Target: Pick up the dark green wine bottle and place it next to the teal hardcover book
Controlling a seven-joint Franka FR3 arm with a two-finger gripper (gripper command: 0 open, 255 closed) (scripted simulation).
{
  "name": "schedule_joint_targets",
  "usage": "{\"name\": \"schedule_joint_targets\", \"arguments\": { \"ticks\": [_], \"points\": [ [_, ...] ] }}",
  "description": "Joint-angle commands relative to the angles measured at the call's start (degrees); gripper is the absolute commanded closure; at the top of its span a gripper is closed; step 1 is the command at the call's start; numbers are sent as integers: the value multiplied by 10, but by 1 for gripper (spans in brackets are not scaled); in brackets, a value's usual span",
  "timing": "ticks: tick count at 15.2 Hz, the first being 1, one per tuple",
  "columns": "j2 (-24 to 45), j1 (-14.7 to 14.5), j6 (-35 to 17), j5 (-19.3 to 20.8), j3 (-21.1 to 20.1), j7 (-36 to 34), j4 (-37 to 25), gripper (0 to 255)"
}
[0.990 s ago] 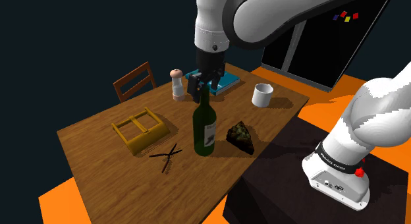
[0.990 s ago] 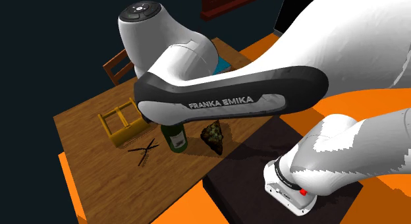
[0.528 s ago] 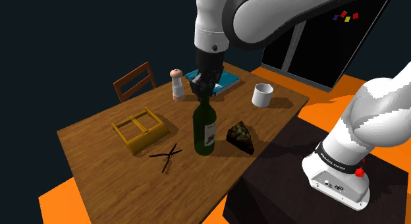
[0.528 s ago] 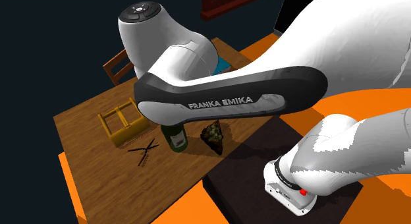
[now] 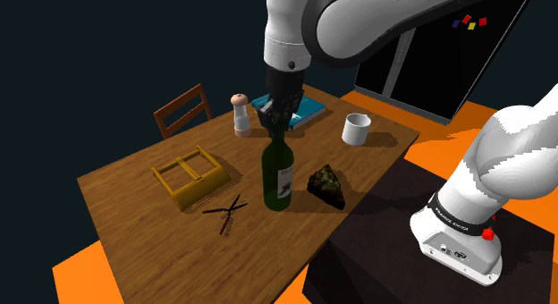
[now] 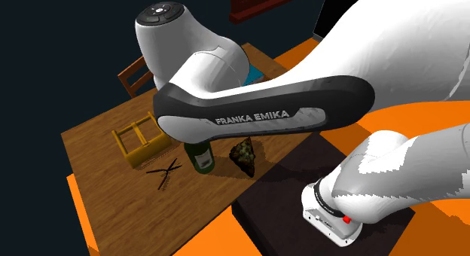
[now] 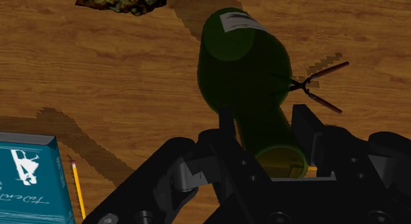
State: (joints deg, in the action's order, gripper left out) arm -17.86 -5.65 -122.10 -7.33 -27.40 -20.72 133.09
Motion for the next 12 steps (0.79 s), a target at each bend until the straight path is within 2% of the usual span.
{"name": "schedule_joint_targets", "arguments": {
  "ticks": [1, 12],
  "points": [
    [-3, 0, 8, -1, 1, 1, -5, 255],
    [-22, 1, 96, -2, 13, 6, -74, 255]
  ]
}}
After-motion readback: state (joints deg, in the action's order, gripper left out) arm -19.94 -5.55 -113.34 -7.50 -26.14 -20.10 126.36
